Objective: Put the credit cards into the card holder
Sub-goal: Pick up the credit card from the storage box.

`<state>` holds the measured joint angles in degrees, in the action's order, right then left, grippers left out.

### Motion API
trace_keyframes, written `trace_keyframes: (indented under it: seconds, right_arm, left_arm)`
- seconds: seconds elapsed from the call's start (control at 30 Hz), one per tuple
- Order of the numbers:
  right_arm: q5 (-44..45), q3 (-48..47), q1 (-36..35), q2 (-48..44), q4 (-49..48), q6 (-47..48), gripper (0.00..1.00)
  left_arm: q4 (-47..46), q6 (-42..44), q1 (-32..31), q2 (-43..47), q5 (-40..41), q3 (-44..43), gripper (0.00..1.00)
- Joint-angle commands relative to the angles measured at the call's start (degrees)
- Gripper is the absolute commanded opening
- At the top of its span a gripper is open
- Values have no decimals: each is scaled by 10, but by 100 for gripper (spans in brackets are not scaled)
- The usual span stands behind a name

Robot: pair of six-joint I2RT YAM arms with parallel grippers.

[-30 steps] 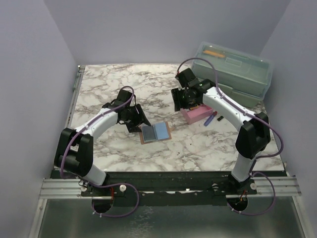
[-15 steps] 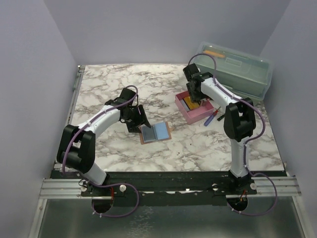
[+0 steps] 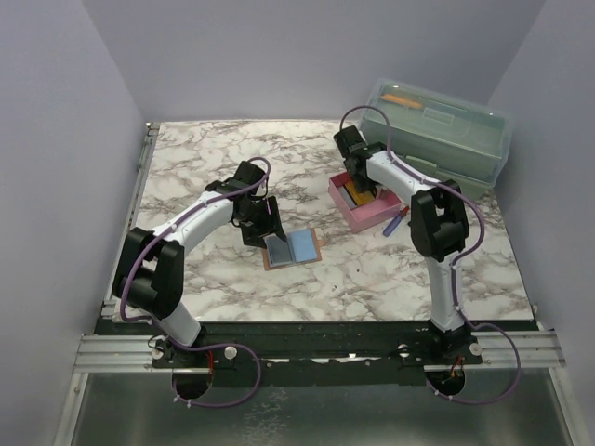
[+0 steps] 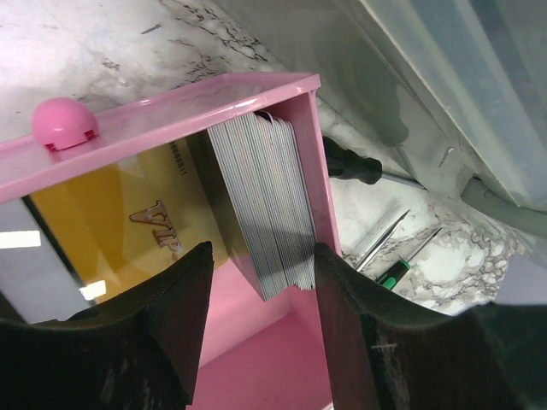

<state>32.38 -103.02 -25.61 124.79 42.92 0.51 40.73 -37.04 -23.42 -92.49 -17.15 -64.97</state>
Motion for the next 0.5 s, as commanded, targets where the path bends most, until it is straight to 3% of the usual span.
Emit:
trace_keyframes:
  seconds: [0.0, 0.47]
  right_arm:
    - [50, -12, -12, 28, -19, 17, 53]
    - [147, -42, -23, 64, -18, 9, 42]
  left_arm:
    - [16, 15, -5, -2, 23, -1, 64]
    - [26, 33, -20, 18, 47, 7, 65]
